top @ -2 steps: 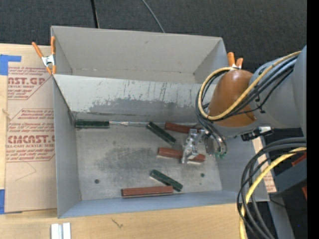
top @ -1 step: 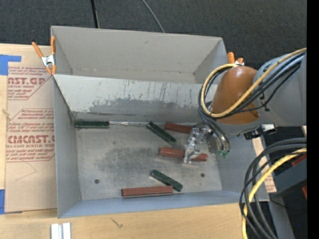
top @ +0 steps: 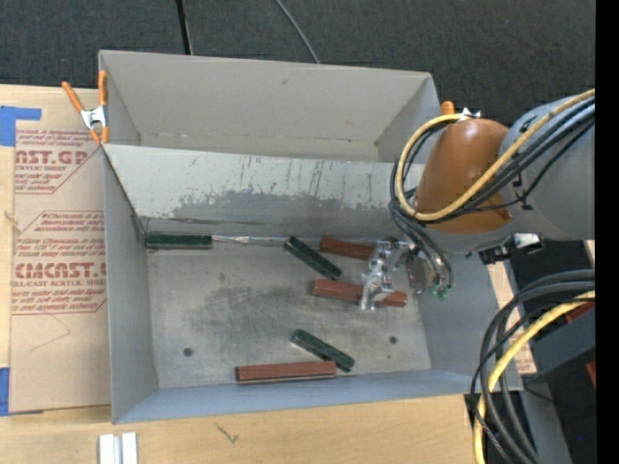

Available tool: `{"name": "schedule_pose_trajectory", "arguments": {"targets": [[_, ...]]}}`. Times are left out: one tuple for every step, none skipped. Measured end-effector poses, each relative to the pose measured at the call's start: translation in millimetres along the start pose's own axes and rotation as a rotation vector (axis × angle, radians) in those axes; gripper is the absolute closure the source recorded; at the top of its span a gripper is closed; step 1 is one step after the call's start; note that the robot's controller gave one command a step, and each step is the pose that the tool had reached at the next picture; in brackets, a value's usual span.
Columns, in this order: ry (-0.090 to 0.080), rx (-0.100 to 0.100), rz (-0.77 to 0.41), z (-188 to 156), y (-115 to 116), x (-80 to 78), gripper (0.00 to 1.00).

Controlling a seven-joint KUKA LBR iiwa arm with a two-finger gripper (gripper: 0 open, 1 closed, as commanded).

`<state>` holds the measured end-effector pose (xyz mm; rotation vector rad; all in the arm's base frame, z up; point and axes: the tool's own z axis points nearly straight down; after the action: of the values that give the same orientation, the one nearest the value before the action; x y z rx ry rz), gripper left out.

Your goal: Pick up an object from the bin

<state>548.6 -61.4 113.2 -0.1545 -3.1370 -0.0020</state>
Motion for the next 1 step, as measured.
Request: {"name": "schedule_pose_trajectory", "arguments": {"targets": [[-0.003, 0.0, 0.0, -13.2, 0.0, -0.8, 1.0]]}}
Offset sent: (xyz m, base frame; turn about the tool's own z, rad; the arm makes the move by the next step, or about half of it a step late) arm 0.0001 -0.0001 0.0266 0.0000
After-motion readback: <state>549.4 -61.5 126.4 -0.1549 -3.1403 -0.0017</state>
